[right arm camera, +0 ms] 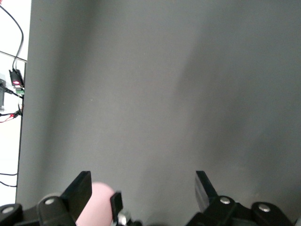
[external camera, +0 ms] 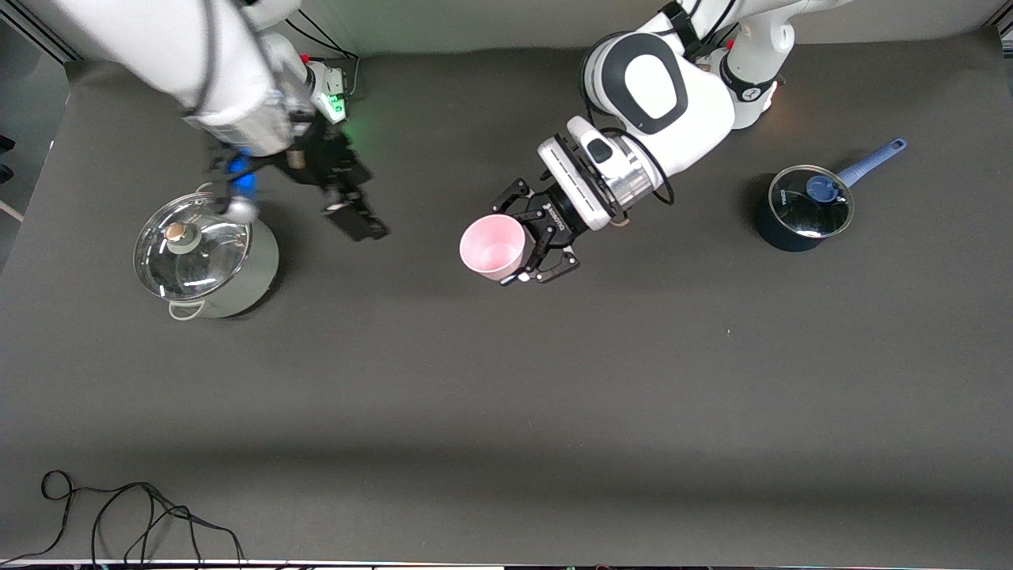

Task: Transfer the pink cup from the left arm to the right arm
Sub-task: 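Carry the cup to mid-table while the right gripper reaches toward it, then close the right gripper on the pink cup beside the left gripper, then open the left gripper while the right gripper carries the cup away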

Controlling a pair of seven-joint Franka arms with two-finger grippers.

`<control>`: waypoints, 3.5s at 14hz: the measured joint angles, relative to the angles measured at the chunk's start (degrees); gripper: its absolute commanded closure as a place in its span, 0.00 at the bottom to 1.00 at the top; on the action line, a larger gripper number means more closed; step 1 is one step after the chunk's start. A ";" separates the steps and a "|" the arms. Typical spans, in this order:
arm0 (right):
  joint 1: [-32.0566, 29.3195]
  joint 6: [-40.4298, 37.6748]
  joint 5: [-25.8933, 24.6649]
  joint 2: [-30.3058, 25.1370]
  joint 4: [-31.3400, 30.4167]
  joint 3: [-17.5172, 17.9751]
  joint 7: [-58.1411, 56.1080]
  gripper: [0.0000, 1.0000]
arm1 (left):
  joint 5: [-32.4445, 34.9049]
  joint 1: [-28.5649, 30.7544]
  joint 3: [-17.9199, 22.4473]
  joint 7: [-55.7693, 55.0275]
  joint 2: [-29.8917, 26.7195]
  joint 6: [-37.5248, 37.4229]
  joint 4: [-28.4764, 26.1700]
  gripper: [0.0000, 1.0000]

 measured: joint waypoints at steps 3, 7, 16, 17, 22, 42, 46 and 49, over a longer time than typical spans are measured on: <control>3.14 0.02 0.00 2.69 4.53 -0.01 5.19 0.03 | 0.00 -0.04 0.22 0.00 0.57 0.02 0.28 0.57; 6.75 0.03 -0.10 3.54 7.86 -0.01 4.85 0.03 | 0.00 -0.05 0.27 0.00 0.79 0.02 0.61 0.57; 7.66 5.14 -3.99 11.66 12.92 -0.12 0.93 0.03 | 0.00 -0.05 0.42 0.00 1.01 0.05 0.65 0.57; 7.89 5.95 -4.40 12.52 12.98 -0.11 0.93 0.03 | 0.00 -0.05 0.46 0.00 1.06 0.05 0.65 0.57; 8.06 7.30 -4.76 14.28 13.66 -0.12 0.92 0.62 | 0.00 -0.05 0.62 0.00 1.32 0.06 0.67 0.56; 7.34 7.71 -4.87 14.38 15.50 -1.07 -8.06 1.00 | -0.01 -0.06 0.96 0.18 2.11 0.32 1.06 0.01; 3.24 5.30 -4.87 14.28 15.54 -1.44 -23.85 1.00 | 0.04 1.25 1.50 0.18 3.19 0.41 0.67 0.01; -2.63 -1.18 -4.87 13.84 15.60 -1.62 -41.19 1.00 | 0.47 5.75 1.31 0.20 3.35 -0.94 -0.41 0.01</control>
